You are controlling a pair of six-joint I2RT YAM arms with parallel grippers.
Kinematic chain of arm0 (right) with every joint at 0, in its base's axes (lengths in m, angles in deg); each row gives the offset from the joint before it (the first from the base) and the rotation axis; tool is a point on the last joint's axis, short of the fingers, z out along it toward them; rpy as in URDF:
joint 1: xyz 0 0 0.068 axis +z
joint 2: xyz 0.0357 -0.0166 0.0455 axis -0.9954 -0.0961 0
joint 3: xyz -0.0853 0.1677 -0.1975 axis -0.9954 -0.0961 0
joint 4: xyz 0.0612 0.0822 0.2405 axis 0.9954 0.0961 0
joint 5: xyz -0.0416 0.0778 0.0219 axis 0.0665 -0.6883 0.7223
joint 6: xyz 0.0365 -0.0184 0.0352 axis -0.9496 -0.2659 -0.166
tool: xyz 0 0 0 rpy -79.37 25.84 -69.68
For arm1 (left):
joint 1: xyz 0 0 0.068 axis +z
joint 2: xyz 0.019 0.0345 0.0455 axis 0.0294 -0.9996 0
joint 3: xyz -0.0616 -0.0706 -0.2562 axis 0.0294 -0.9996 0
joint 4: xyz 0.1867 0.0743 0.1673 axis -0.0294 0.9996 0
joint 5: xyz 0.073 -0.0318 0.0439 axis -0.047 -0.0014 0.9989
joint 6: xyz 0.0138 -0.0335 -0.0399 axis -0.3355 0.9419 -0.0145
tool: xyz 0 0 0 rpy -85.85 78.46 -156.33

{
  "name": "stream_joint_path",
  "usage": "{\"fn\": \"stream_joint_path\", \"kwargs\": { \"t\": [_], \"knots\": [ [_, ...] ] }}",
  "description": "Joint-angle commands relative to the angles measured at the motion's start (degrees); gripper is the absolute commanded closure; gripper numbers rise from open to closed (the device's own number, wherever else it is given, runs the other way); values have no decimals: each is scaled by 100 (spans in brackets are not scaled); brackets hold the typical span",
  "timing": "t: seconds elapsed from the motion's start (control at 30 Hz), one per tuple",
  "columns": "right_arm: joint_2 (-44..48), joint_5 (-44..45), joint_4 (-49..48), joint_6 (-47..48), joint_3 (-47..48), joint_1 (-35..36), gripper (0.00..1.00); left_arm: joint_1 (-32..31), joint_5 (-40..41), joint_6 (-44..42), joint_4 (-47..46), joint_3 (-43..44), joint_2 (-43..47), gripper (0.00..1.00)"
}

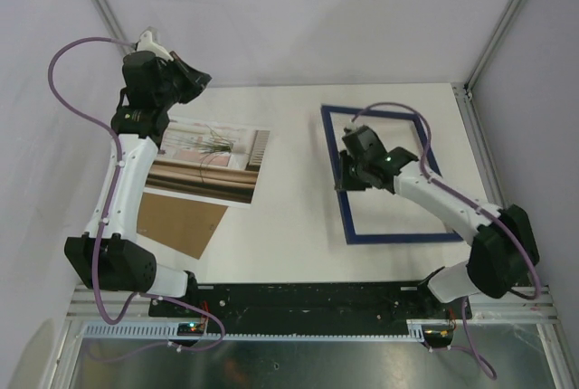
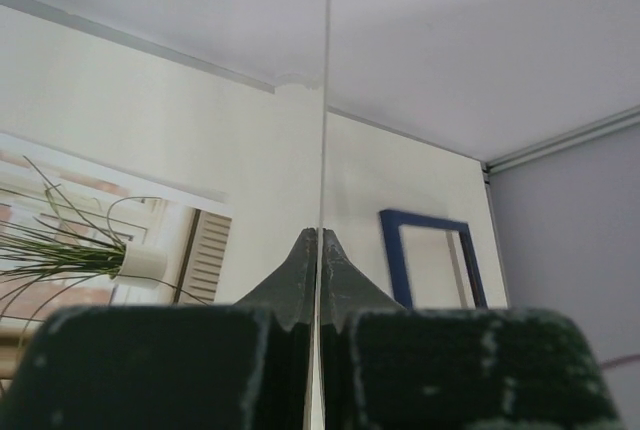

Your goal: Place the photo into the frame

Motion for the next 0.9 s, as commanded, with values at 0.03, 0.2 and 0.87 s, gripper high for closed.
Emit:
{"fn": "stream_joint_path", "kwargs": {
  "t": [0.03,0.2,0.87],
  "knots": [
    [828,-848,-32,-319,1335,92,100,81,344,-237,-119,212,266,100],
    [1235,-1863,-925,-1157,1588,92,100,95,454,-292,-84,189,297,100],
    [1709,-3375,-6835,-5626,-270,-619,100,102,451,-370,-40,168,283,100]
  ]
}}
